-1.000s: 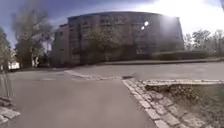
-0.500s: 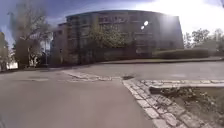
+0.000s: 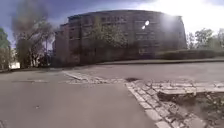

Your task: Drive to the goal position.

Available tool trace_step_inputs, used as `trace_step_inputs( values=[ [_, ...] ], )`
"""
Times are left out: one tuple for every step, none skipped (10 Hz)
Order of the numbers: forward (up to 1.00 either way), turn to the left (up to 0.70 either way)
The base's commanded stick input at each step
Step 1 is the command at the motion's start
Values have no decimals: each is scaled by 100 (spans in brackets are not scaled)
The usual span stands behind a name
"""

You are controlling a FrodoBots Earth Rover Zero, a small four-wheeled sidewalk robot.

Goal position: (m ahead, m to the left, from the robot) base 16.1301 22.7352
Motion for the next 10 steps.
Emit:
trace_step_inputs(
  values=[
    [70,0],
    [70,0],
    [70,0],
    [70,0],
    [70,0],
    [70,0],
    [70,0],
    [70,0],
    [70,4],
    [70,15]
  ],
)
